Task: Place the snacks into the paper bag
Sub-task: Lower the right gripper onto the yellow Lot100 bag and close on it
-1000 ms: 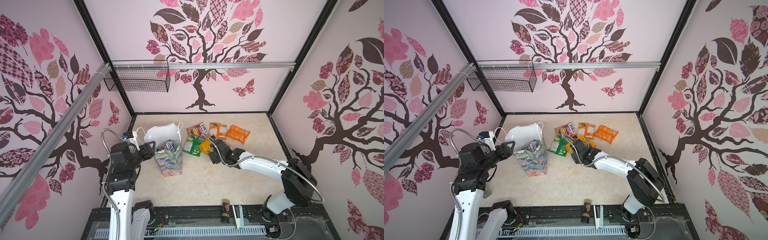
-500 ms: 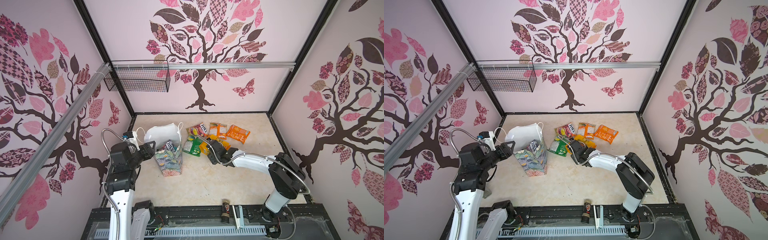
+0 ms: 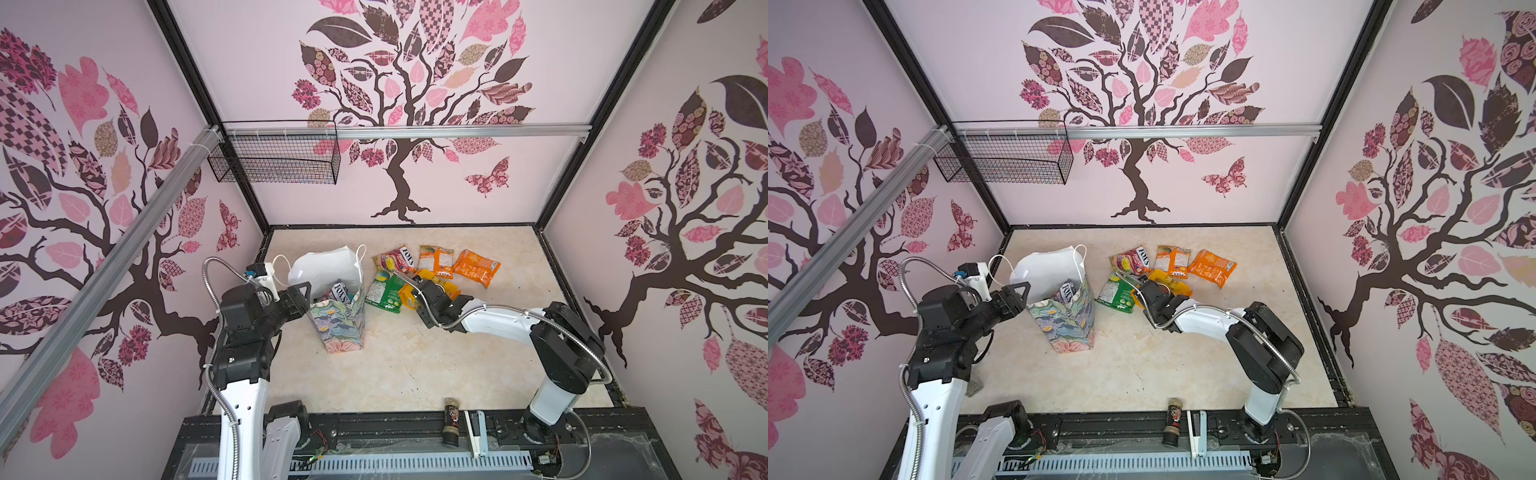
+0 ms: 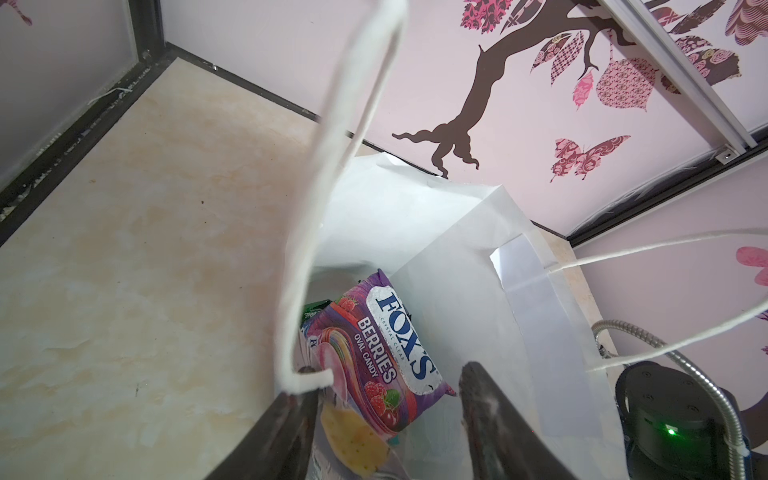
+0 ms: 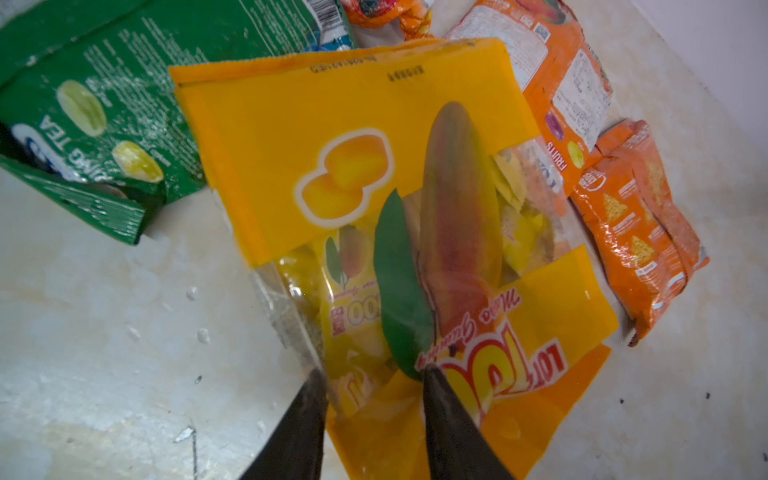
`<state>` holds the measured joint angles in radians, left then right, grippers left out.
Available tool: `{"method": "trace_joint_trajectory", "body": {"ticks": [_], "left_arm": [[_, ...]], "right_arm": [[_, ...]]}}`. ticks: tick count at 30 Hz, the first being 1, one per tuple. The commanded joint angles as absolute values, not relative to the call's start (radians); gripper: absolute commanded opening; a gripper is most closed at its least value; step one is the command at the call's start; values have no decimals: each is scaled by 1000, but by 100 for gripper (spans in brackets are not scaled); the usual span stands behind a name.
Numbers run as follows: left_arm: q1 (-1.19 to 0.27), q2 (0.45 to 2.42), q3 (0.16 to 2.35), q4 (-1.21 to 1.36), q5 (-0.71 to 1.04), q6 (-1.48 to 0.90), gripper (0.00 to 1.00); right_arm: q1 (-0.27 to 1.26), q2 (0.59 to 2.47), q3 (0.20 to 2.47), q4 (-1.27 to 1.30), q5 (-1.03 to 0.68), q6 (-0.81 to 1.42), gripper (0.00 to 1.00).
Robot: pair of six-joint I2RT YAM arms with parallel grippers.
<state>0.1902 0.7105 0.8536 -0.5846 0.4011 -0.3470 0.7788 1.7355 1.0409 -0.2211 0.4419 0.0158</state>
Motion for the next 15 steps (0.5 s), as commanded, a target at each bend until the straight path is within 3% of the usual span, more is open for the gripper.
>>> {"method": "trace_joint_trajectory", "body": {"ticks": [1, 9, 15], "left_arm": [[194, 706, 831, -575, 397, -346, 59], [194, 708, 831, -574, 397, -346, 59], [193, 709, 830, -574, 395, -346, 59]], "right_arm": [[773, 1743, 1045, -230, 456, 27, 29], [767, 1727, 1026, -237, 456, 43, 0], [767, 1685, 1050, -336, 439, 75, 0]]}}
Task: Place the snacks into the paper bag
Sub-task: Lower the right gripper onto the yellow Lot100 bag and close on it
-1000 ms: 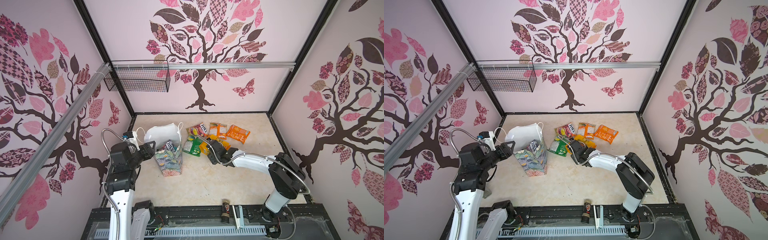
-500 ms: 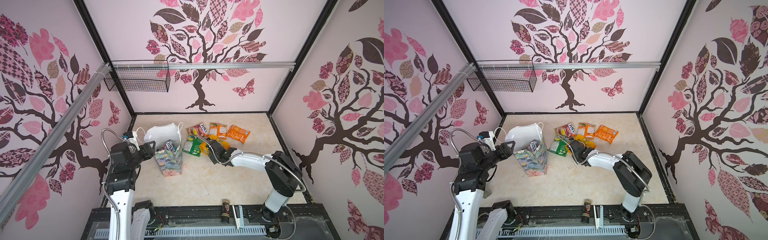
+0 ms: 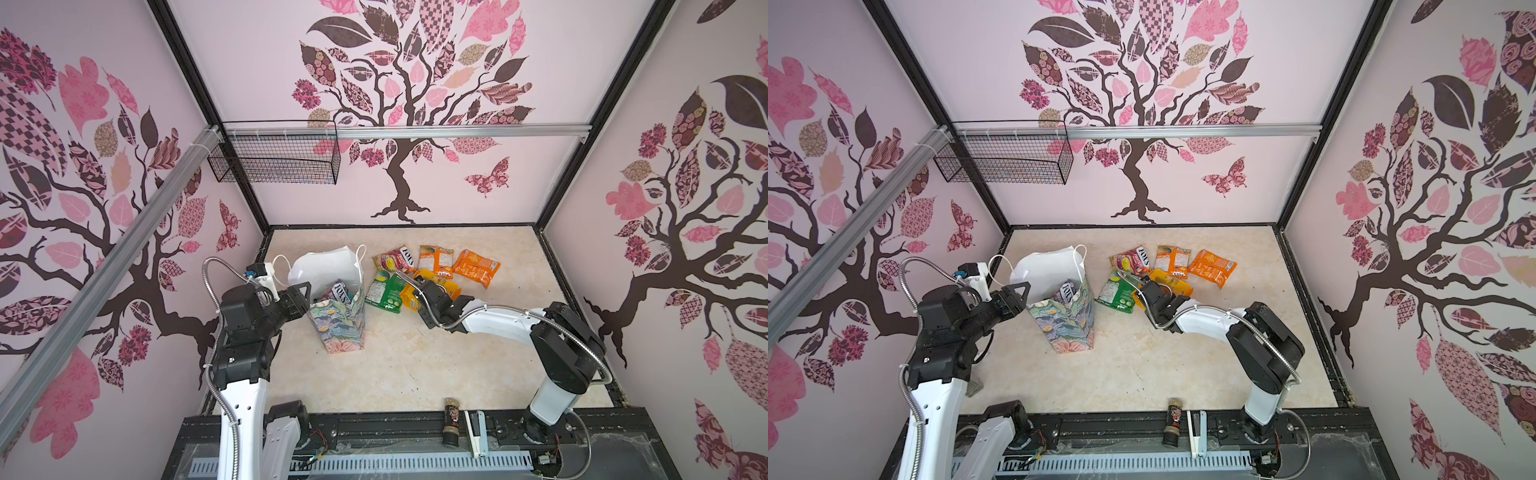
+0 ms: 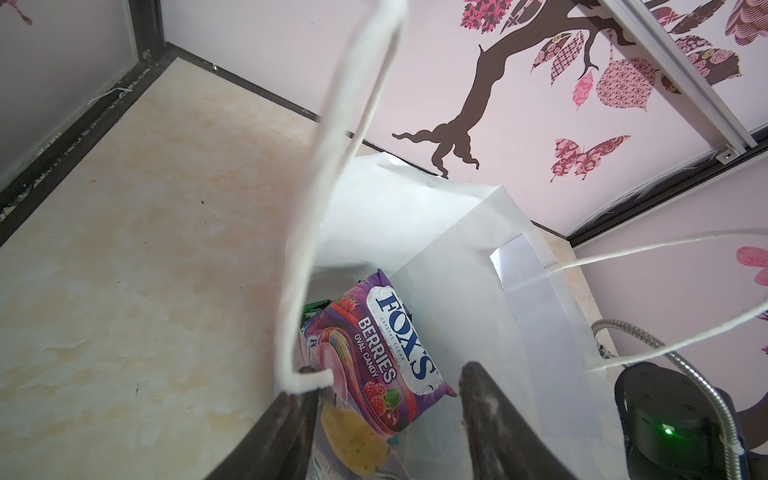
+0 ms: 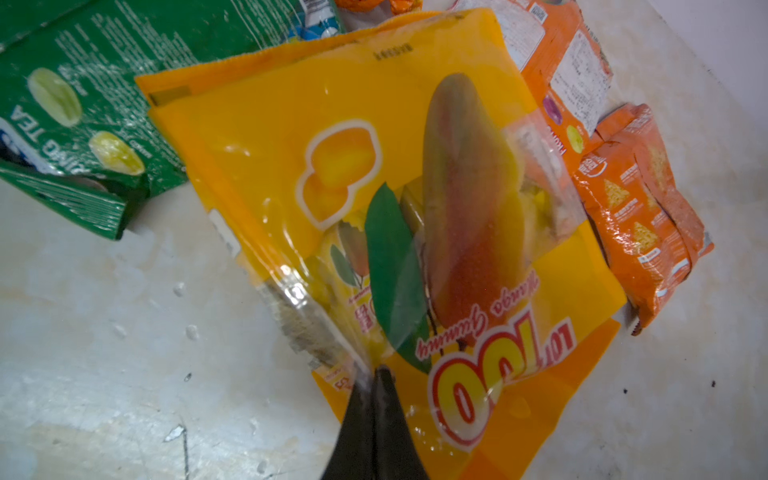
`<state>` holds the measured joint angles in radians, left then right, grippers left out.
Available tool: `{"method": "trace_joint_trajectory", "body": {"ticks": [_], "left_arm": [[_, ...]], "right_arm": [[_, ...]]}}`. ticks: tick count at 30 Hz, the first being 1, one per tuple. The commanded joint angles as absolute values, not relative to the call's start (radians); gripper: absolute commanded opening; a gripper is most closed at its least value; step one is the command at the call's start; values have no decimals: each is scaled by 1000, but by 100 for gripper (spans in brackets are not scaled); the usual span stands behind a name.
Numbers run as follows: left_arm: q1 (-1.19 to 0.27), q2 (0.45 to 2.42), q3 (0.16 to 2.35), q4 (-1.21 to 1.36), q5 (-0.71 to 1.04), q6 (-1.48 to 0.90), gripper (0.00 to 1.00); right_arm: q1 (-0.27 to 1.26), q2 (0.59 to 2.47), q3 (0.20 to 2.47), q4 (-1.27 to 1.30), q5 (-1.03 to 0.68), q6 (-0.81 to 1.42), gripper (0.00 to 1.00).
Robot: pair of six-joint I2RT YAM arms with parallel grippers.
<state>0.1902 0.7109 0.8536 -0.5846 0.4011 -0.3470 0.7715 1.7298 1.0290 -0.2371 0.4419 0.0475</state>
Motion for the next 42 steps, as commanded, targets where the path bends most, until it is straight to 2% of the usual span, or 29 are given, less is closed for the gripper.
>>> {"method": "trace_joint_trajectory", "body": {"ticks": [1, 6, 7, 8, 9, 10, 12, 14, 33, 38, 42], "left_arm": [[193, 709, 831, -574, 396, -347, 59], [195, 709, 832, -573, 397, -347, 59], [194, 711, 833, -572, 397, -347, 59], [194, 711, 833, -572, 397, -346, 59], [194, 712, 833, -573, 397, -346, 59], [194, 713, 834, -573, 399, -347, 59], [194, 712, 833, -574, 400, -347, 59], [194, 712, 833, -573, 400, -346, 59], [193, 699, 830, -574, 397, -348, 59], [195, 697, 830, -574, 397, -350, 61], [193, 696, 830, -574, 395, -348, 61]], "right_arm": [[771, 1669, 1038, -348, 444, 82, 0], [775, 1546, 936, -359, 446, 133, 0], [776, 1521, 916, -359, 445, 144, 11], [775, 1503, 903, -359, 445, 152, 32], [776, 1479, 883, -357, 446, 159, 41], [775, 1455, 867, -352, 444, 161, 47], [776, 1418, 844, -349, 453, 168, 65], [775, 1393, 830, -353, 462, 173, 71], [767, 1544, 839, -339, 554, 195, 75], [765, 1588, 863, -333, 552, 176, 71], [765, 1605, 863, -323, 537, 167, 60]]}}
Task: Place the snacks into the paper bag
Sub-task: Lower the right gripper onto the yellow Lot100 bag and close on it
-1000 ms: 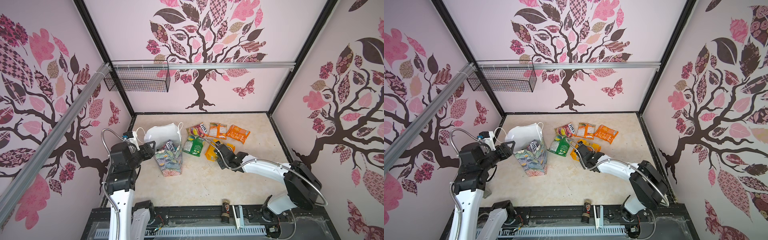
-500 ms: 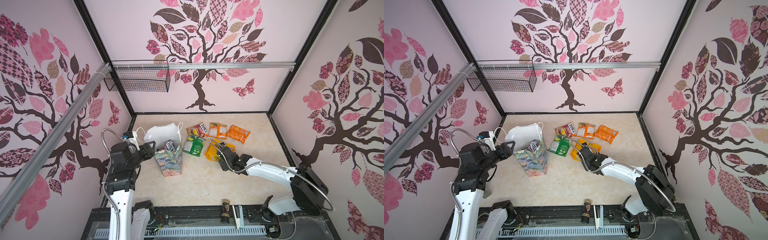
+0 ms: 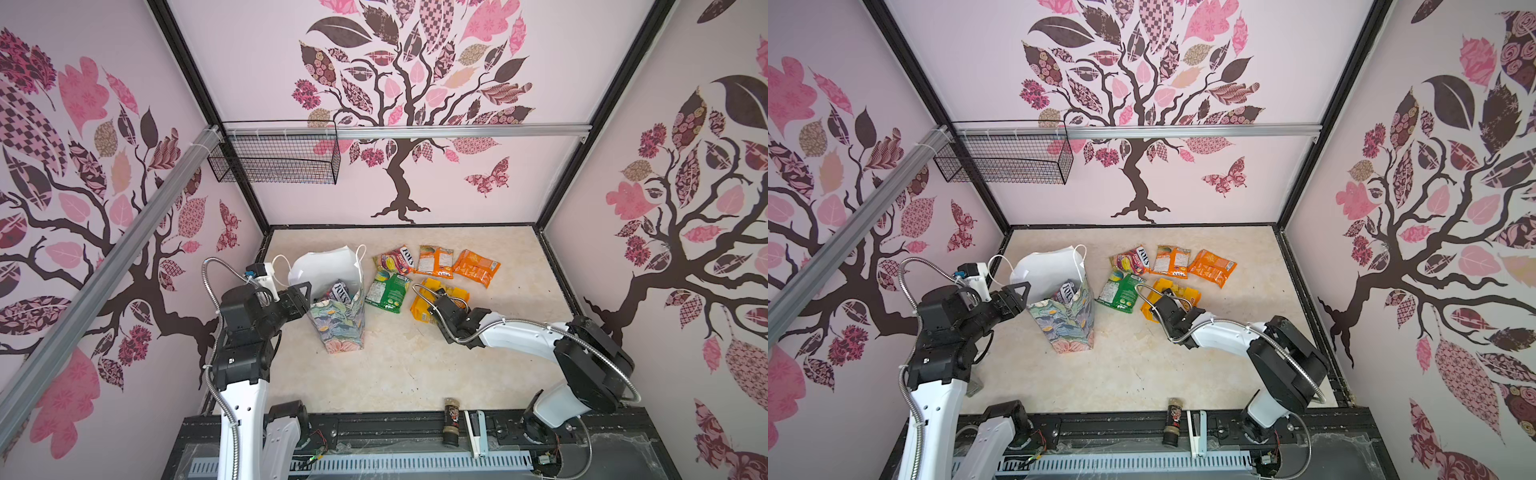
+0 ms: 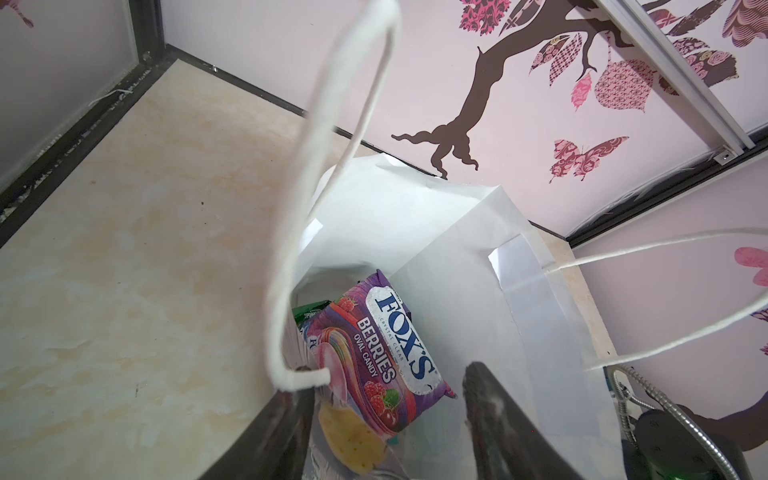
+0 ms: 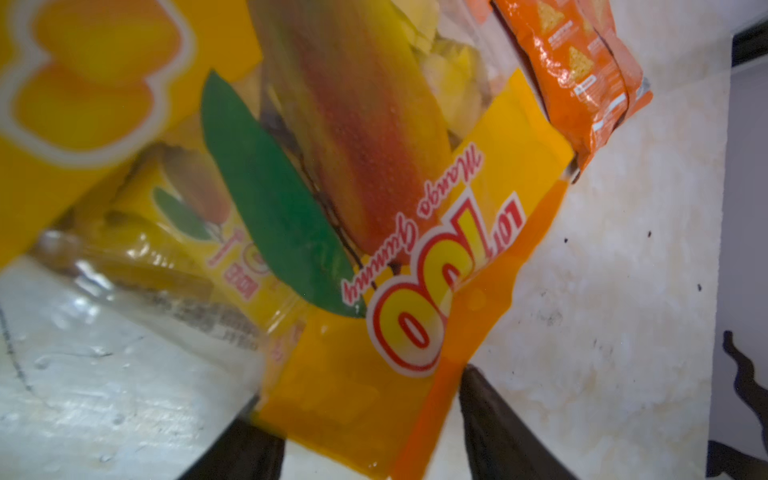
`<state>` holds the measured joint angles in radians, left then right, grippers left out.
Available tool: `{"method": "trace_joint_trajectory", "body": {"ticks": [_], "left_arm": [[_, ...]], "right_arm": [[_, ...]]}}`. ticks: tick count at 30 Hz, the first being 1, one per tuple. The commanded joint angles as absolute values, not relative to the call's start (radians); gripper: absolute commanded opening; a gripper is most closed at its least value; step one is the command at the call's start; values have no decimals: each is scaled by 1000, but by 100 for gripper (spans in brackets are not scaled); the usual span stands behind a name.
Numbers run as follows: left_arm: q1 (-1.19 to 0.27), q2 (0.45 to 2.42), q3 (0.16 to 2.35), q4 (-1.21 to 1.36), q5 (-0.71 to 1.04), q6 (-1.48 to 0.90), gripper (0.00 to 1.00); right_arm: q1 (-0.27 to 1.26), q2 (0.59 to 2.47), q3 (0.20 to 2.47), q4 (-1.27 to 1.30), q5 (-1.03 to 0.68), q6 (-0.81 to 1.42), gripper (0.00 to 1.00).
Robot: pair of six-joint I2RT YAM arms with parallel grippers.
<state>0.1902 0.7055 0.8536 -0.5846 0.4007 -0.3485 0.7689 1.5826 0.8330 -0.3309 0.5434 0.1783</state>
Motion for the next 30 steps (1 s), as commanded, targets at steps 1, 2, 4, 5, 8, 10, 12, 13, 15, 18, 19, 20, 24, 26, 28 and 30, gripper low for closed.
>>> {"method": "trace_joint_trajectory", "body": {"ticks": [1, 2, 4, 5, 8, 10, 12, 13, 15, 18, 19, 20, 24, 26, 28, 30], "left_arm": [[194, 696, 829, -574, 396, -348, 62], [194, 696, 831, -575, 396, -348, 62], [194, 697, 830, -574, 396, -348, 62], [194, 696, 831, -574, 396, -348, 62], [193, 696, 830, -574, 396, -348, 62], [194, 696, 830, -574, 396, -347, 62], [194, 696, 831, -575, 395, -348, 62], [194, 696, 830, -574, 397, -348, 62], [194, 696, 830, -568, 414, -347, 61], [195, 698, 828, -567, 413, -348, 61], [194, 697, 828, -567, 414, -348, 61], [194, 695, 828, -567, 414, -348, 61], [193, 698, 830, -567, 412, -348, 61], [194, 698, 830, -568, 410, -347, 61], [194, 693, 830, -568, 407, -347, 61], [194, 693, 830, -568, 406, -347, 61]], "right_arm": [[765, 1605, 863, -319, 537, 166, 59], [765, 1605, 863, -318, 537, 166, 57], [763, 1605, 864, -315, 535, 167, 53], [763, 1605, 863, -313, 535, 167, 53], [764, 1607, 858, -309, 535, 170, 49], [762, 1608, 856, -308, 534, 172, 47], [761, 1607, 855, -306, 533, 172, 46], [761, 1605, 854, -304, 532, 170, 45], [760, 1602, 851, -301, 529, 170, 42], [759, 1595, 850, -295, 525, 171, 35], [756, 1594, 849, -295, 526, 173, 33], [756, 1594, 850, -295, 526, 173, 28], [756, 1579, 850, -295, 529, 178, 5], [755, 1567, 850, -298, 535, 178, 0], [754, 1547, 853, -300, 546, 177, 0], [754, 1523, 857, -309, 554, 178, 0]]}}
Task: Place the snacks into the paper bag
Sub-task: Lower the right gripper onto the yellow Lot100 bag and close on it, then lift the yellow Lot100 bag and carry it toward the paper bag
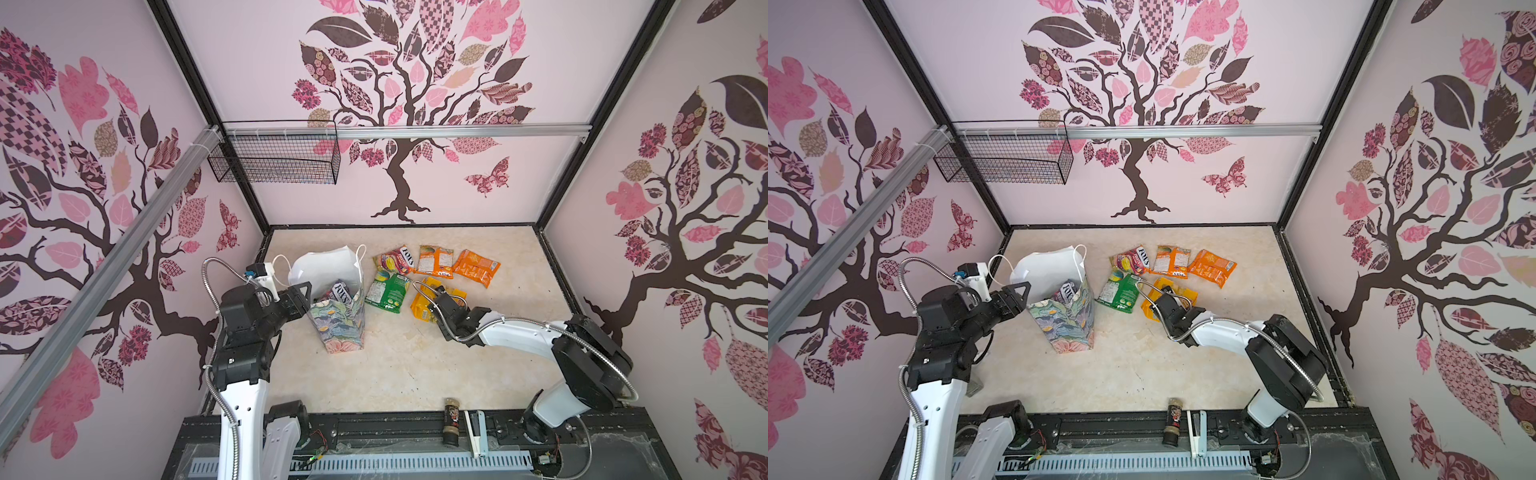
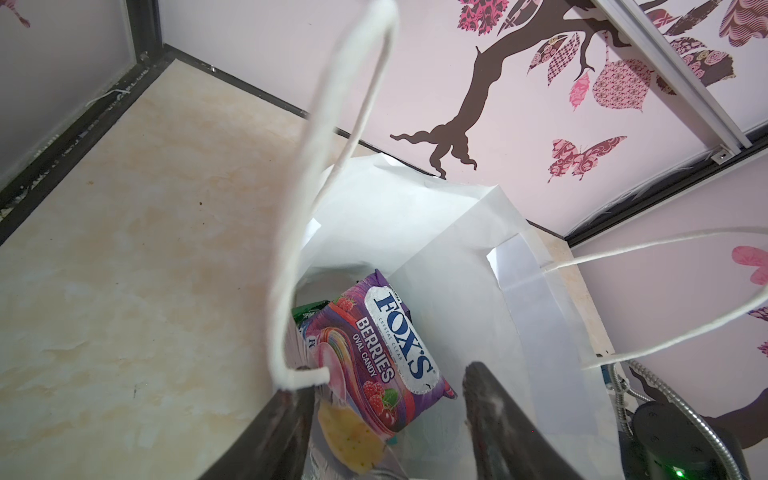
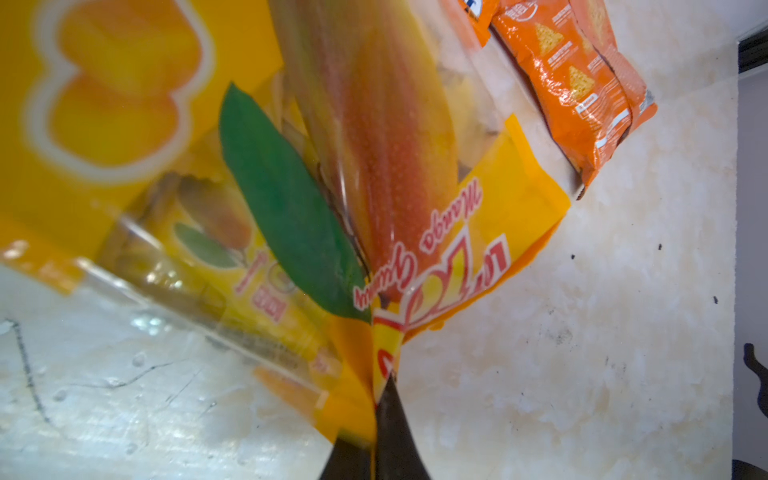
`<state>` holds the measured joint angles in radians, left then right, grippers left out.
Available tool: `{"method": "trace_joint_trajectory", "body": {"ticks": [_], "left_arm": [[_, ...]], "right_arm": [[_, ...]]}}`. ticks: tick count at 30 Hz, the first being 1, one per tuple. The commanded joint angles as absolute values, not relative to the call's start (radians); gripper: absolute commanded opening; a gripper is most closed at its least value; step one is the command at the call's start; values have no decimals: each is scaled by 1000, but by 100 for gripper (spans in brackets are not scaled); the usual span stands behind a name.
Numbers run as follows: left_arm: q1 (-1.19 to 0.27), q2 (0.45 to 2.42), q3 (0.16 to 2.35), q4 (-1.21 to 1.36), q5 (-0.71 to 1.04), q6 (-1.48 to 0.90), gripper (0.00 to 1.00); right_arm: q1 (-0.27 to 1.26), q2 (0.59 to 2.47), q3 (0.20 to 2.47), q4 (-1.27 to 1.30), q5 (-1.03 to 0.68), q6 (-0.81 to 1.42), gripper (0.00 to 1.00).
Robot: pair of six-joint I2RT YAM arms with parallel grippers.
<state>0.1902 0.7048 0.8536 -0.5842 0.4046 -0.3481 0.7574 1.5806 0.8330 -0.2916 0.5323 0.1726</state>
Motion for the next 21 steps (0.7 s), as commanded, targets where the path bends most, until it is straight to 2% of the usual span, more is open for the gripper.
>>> {"method": "trace_joint_trajectory", "body": {"ticks": [1, 16, 21], "left_arm": [[195, 693, 829, -568, 406, -347, 61], [193, 675, 828, -563, 407, -345, 60], [194, 671, 827, -563, 406, -345, 57]], "right_arm": [[753, 1507, 861, -317, 555, 178, 0], [754, 1249, 936, -330, 467, 123, 0], [755, 1194, 965, -301, 428, 103, 0]]}}
